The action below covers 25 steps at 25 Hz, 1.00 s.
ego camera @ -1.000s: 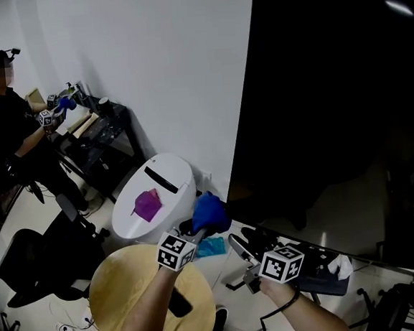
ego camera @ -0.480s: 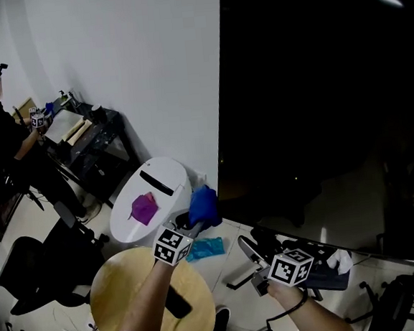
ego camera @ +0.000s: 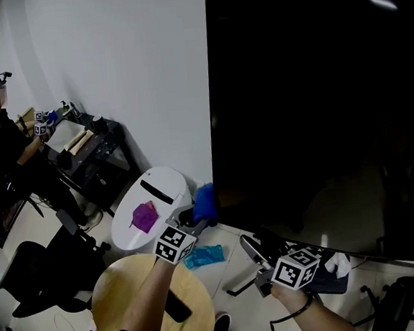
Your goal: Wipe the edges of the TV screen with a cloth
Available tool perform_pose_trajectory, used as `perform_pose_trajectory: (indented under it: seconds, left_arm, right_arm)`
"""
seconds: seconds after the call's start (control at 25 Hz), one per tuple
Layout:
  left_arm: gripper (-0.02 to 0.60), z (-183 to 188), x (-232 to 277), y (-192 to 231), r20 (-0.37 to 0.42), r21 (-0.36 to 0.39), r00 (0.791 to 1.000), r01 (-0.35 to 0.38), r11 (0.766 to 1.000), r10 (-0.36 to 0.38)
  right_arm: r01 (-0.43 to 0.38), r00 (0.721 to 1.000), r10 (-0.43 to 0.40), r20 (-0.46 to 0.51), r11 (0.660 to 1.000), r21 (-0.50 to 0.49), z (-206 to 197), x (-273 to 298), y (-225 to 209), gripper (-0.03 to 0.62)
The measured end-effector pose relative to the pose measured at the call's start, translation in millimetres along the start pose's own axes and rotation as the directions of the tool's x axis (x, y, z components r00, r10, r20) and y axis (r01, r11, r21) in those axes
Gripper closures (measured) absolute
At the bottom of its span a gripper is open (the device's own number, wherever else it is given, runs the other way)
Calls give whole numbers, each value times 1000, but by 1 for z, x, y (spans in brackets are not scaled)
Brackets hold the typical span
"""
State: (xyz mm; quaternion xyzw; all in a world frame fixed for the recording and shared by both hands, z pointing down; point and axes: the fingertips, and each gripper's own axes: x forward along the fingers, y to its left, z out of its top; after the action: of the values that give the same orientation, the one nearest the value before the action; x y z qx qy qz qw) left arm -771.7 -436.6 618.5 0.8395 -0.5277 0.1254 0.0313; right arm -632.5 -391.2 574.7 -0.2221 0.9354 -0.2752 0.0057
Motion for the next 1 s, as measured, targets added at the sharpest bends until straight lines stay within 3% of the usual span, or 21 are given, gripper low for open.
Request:
perform_pose_trajectory:
  seconds: [0.48,1.0]
  left_arm:
    - [463,108,-35,6,145,108,989,-32,994,16]
    - [463,218,-67,11,196,260,980,-80,962,29]
  right_arm:
    - [-35,997,45,65,989,-143,71,-21,43,327]
    - [-72,988,117,100,923,-379,154,-53,122,332]
